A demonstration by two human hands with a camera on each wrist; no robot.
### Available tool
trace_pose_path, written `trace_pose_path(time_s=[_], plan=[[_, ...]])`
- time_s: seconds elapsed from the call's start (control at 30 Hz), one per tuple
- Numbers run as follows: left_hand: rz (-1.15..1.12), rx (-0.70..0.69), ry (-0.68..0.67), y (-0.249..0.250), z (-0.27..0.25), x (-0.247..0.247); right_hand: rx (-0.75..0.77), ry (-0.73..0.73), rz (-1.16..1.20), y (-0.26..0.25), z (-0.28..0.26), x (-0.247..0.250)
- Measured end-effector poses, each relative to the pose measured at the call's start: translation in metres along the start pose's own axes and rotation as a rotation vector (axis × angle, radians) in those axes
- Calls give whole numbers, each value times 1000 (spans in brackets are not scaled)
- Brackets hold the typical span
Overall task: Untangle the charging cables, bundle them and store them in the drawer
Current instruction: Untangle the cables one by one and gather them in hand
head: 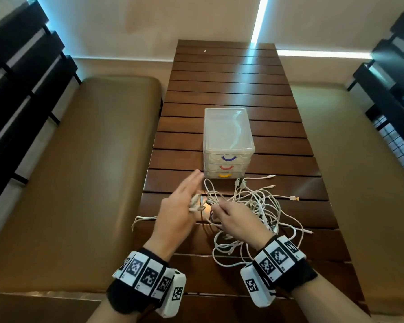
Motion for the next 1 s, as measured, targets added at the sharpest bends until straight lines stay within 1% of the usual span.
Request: trace_pose_path(time_s=[0.1, 0.13, 0.17, 0.2, 0.27, 0.33, 0.4, 0.47, 0.53, 0.67, 0.73, 0.87, 0.9, 1.0], plan=[[155, 70, -325, -11, 5, -19, 58, 8, -43, -9, 2, 4], [193, 94, -403, -14, 6, -24, 77, 9, -56, -12, 2, 5], [216, 112, -434, -15, 7, -28, 87, 12, -67, -13, 3, 5], [221, 131, -428, -16, 8, -28, 87, 11, -57, -13, 5, 4], [236, 147, -366, -17, 8, -24, 67, 16, 3, -10, 8, 4], [260, 151, -263, -20, 8, -13, 46, 31, 44, -5, 9, 3], [195, 205, -160, -27, 7, -1, 43, 22, 120, -1, 7, 3], [150, 254, -131, -34, 6, 7, 76, 9, 152, -3, 4, 5], [166, 281, -132, -39, 4, 12, 121, 3, 103, -7, 4, 3], [142, 430, -69, -63, -4, 31, 100, -32, 94, -6, 5, -3], [102, 491, -6, -76, -9, 45, 106, -28, 69, -4, 4, -3], [171, 577, 158, -107, -24, 86, 78, -39, 69, 0, 1, -4], [163, 601, 213, -117, -30, 97, 68, -44, 60, -1, 1, -6], [129, 697, 306, -133, -40, 117, 50, -37, 17, -1, 0, -7]])
Point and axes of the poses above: each hand's wrist, its own z-axis towards the middle knuckle, its own x-axis out of the back of the hand, y = z × x, the point moved 2 cm from there along z, towards the middle knuckle, and after that the axes turned 5 degrees about -x, right-handed, at the moved point
